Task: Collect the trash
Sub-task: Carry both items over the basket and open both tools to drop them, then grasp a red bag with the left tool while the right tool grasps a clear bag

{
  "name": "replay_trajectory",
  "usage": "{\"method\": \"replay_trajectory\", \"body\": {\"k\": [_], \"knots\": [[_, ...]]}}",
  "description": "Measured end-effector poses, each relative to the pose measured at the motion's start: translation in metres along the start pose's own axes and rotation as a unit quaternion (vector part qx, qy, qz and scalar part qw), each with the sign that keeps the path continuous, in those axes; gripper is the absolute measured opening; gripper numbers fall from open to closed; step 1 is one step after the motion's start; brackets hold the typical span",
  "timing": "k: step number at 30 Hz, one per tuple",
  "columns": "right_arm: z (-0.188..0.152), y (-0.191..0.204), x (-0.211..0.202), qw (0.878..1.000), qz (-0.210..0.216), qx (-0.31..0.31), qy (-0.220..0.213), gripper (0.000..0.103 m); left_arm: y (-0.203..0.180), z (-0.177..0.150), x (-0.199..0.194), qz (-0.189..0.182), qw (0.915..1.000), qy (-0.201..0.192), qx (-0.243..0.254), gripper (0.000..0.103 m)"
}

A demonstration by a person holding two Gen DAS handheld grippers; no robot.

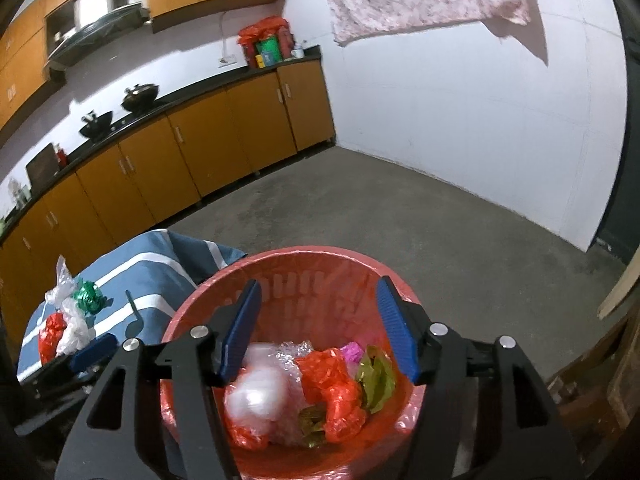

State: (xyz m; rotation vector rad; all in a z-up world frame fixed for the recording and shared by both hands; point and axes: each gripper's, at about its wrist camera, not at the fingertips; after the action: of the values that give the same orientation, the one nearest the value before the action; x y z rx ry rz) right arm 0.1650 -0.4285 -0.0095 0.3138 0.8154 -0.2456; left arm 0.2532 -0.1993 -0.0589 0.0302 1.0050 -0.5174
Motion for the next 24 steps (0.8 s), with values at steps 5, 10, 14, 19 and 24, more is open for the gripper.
{"method": "replay_trajectory", "body": {"k": [5, 10, 14, 19, 24], "knots": [[-0.004, 0.045, -0.004, 0.997, 0.039, -0.059, 0.001, 0.060, 0.051, -0.015, -0.036, 0.062, 0.9966, -0.036, -0.040, 0.068], [-0.022, 0.118, 0.002, 0.987, 0.096, -0.127, 0.021, 0.060, 0.116, -0.042, -0.078, 0.153, 0.9819, -0.068, -0.089, 0.071], [-0.038, 0.172, 0.012, 0.977, 0.136, -0.157, 0.041, 0.060, 0.170, -0.064, -0.108, 0.219, 0.9639, -0.078, -0.130, 0.073], [-0.052, 0.231, 0.024, 0.967, 0.162, -0.188, 0.062, 0.060, 0.231, -0.089, -0.139, 0.271, 0.9426, -0.080, -0.178, 0.075], [-0.059, 0.272, 0.045, 0.964, 0.174, -0.178, 0.098, 0.060, 0.263, -0.104, -0.157, 0.289, 0.9306, -0.085, -0.208, 0.076]]}}
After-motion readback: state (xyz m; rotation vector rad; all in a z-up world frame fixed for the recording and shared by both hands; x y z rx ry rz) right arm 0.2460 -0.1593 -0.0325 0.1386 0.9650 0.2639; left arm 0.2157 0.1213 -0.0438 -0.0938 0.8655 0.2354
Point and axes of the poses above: each gripper's, at about its wrist camera, not at the fingertips, and x roughly the way its jaws point, y to its left, z to its top, and after that the axes turned 14 degrees about y, right-handed
